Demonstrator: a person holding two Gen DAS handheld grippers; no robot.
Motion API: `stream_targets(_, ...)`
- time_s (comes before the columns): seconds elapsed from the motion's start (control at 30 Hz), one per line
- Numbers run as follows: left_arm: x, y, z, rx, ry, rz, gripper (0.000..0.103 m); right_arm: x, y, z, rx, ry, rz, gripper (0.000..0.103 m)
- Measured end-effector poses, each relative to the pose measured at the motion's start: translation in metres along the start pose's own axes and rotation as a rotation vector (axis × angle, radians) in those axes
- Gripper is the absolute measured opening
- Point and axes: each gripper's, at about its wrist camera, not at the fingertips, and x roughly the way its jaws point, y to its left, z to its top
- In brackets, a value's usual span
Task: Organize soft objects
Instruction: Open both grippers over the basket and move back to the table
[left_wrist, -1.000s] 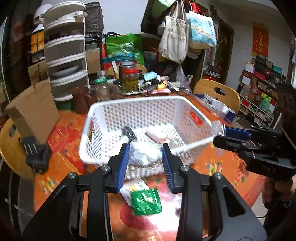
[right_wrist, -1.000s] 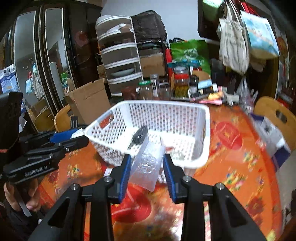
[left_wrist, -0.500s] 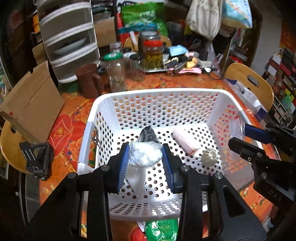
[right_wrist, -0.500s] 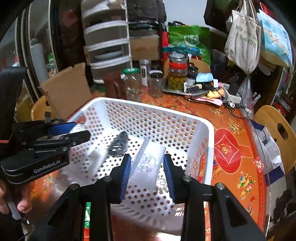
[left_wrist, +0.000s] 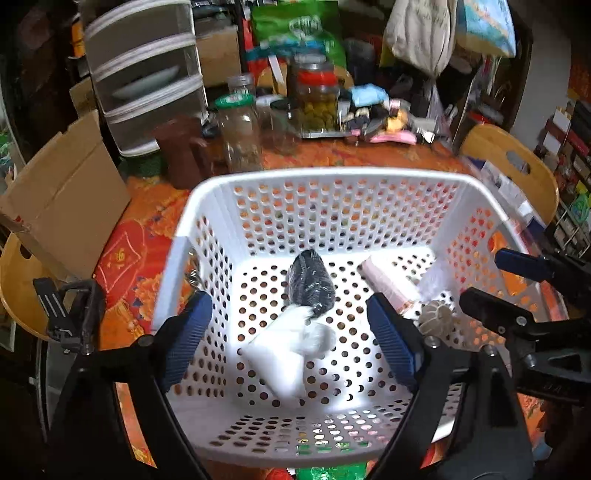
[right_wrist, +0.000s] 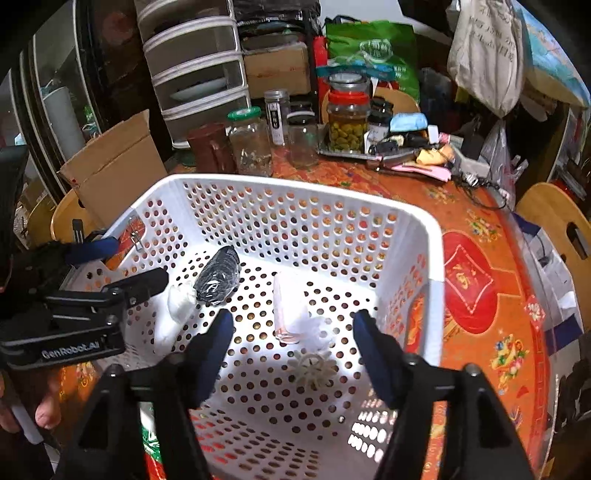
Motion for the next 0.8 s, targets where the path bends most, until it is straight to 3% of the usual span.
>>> stream_targets(0.13,-0.044,0.011,-0.029,0.012,-0.045,0.016,0.086,-0.044,-0.003,-0.018,0.049,-0.085,0.054,0.072)
stream_targets(0.17,-0.055,0.014,-0.040,0.021,-0.058,0.021,0.088,-0.055,-0.002,-0.026,0.056,-0.107,0.054,0.076)
stream_targets(0.23,-0.078,0.025,-0.075,0.026,-0.085,0.008,0.103,-0.077,0.002,-0.051,0.071,-0.151,0.057,0.087)
stream_targets(0.3,-0.087,0.037,-0.105,0.002,-0.093,-0.010,0.103,-0.086,0.015,-0.088,0.074,-0.166,0.082,0.096)
stream_targets(0.4,-0.086,0.061,-0.140,-0.079,-0.071,-0.003,0.103,-0.063,0.046,-0.128,0.045,-0.089,0.177,0.096)
stream_targets(0.5,-0.072,0.085,-0.162,-0.164,-0.035,0.005,0.103,-0.024,0.082,-0.145,-0.009,0.005,0.212,0.096)
stream_targets(0.6,-0.058,0.100,-0.177,-0.209,0.007,-0.017,0.103,0.007,0.112,-0.148,-0.056,0.079,0.220,0.096)
stream_targets(0.8,-0.049,0.118,-0.193,-0.260,0.026,-0.037,0.103,0.032,0.139,-0.140,-0.094,0.110,0.182,0.096)
